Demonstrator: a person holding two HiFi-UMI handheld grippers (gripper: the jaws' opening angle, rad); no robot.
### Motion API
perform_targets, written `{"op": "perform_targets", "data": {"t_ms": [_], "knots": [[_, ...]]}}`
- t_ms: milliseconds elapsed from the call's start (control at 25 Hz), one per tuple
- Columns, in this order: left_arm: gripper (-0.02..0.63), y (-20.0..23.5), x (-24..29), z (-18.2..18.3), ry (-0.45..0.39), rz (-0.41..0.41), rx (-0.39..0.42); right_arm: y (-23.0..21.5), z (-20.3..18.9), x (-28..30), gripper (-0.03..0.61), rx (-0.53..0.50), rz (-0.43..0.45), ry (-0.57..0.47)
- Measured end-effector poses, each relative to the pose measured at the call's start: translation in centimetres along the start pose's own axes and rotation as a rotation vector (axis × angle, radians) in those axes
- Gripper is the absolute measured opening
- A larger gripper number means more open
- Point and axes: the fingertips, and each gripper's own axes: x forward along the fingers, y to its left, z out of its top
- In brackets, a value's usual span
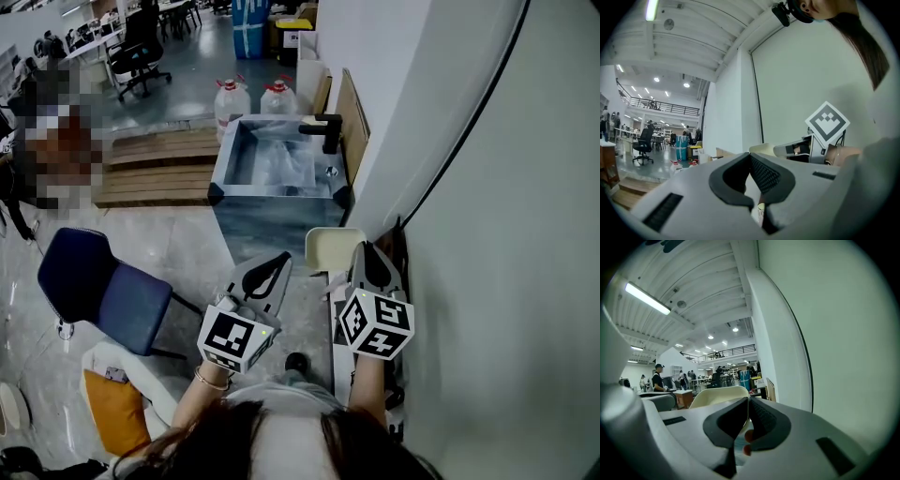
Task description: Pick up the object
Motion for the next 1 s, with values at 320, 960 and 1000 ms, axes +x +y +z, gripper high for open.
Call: {"op": "perform_targets", "data": {"t_ms": [320, 960, 1000], "knots": [[0.008, -0.3, -3.5, 1.0, -0.037, 0.01, 0.009, 2.0, 0.6, -3.7, 0.032, -0.003, -0.001, -0.028], [0.008, -1.4, -8.5, 1.0, -0.055, 0.02, -0.018, 4.3, -0.1, -9.2, 0.034, -0.012, -0.018, -0.037], [0.008, -1.5, -8.5, 1.0, -0.057, 0.021, -0.019, 4.4, -0.2, -9.3, 0.034, -0.013, -0.018, -0.038]]}}
